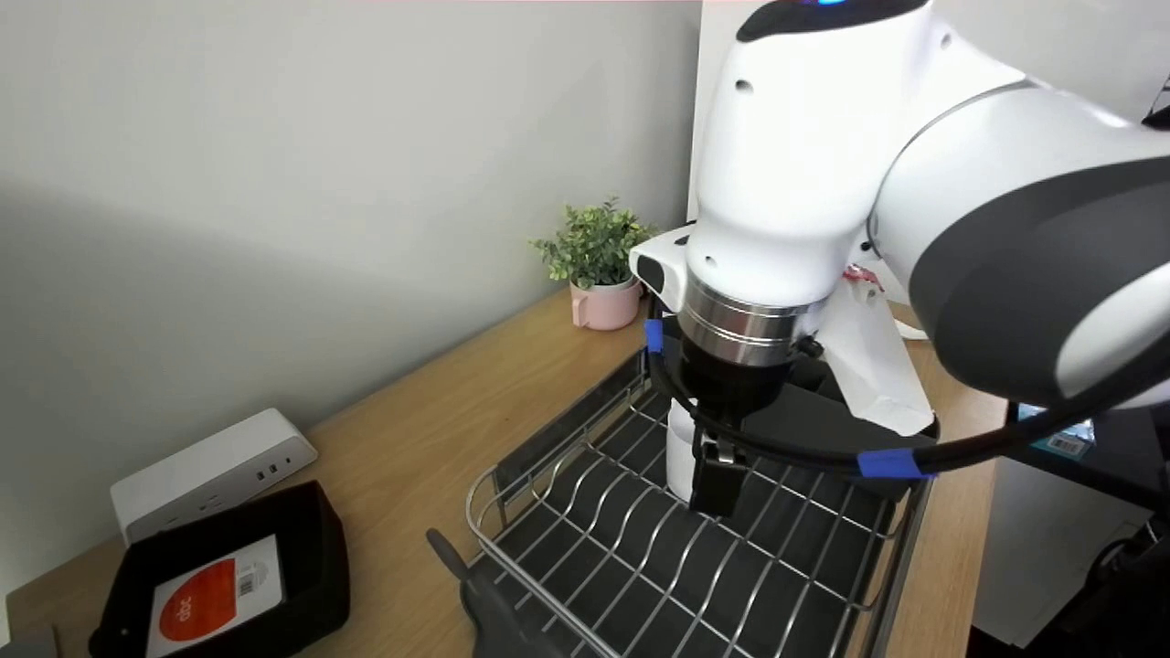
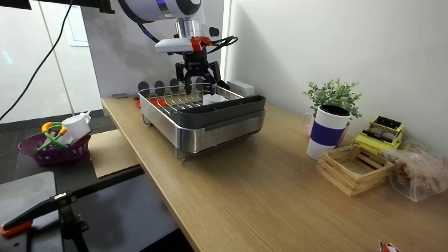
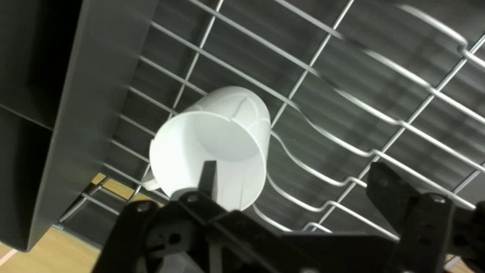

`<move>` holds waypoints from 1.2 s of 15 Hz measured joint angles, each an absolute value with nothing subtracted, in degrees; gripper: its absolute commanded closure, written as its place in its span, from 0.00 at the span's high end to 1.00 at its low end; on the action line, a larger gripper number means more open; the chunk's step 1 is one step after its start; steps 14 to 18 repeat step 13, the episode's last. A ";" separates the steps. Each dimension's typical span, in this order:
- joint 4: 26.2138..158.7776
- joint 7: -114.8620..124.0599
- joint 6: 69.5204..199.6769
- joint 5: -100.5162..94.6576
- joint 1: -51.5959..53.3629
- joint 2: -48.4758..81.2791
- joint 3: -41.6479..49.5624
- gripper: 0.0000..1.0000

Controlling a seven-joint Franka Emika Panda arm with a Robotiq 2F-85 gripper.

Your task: Take the white cup and put it in the dish rack

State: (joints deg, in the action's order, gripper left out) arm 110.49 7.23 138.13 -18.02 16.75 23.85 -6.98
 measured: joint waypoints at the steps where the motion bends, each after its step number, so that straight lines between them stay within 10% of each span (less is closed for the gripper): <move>1: 111.32 8.62 138.31 -18.77 17.09 22.97 -6.91 1.00; 18: 114.26 13.89 138.50 -21.09 18.35 19.68 -6.83 1.00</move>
